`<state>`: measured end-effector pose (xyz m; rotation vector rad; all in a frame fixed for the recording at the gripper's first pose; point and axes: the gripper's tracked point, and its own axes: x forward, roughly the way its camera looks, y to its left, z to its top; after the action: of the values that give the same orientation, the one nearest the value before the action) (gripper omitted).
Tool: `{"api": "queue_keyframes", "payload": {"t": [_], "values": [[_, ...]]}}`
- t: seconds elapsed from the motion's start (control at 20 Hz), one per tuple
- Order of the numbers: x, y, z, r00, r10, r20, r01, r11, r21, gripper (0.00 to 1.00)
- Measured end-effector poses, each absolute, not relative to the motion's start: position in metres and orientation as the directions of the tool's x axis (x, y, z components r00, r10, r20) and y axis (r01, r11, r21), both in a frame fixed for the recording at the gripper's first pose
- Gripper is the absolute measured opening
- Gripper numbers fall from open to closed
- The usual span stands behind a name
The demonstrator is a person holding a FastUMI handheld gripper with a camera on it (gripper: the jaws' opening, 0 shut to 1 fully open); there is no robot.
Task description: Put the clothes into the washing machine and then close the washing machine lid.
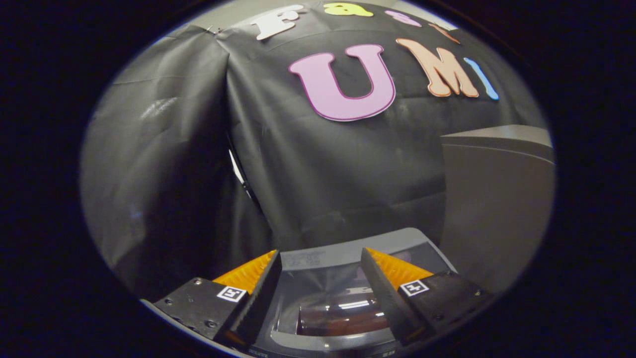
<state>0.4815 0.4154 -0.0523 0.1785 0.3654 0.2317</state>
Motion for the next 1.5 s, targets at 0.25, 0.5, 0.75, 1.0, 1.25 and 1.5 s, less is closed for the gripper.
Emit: {"api": "queue_keyframes", "payload": {"t": [0.25, 0.5, 0.75, 1.0, 1.25, 1.5], "values": [[0.478, 0.413, -0.029, 0.915, 0.262, -0.307, -0.247, 0.965, 0.09, 0.97], [0.436, 0.388, 0.002, 0.933, 0.243, -0.266, -0.243, 0.969, 0.035, 0.97], [0.394, 0.361, 0.019, 0.93, 0.237, -0.28, -0.226, 0.972, 0.072, 0.97], [0.368, 0.33, 0.053, 0.94, 0.239, -0.242, -0.241, 0.97, 0.022, 0.97], [0.34, 0.314, 0.084, 0.939, 0.267, -0.219, -0.277, 0.961, -0.014, 0.97], [0.304, 0.285, 0.124, 0.948, 0.281, -0.152, -0.289, 0.957, -0.028, 0.98]]}}
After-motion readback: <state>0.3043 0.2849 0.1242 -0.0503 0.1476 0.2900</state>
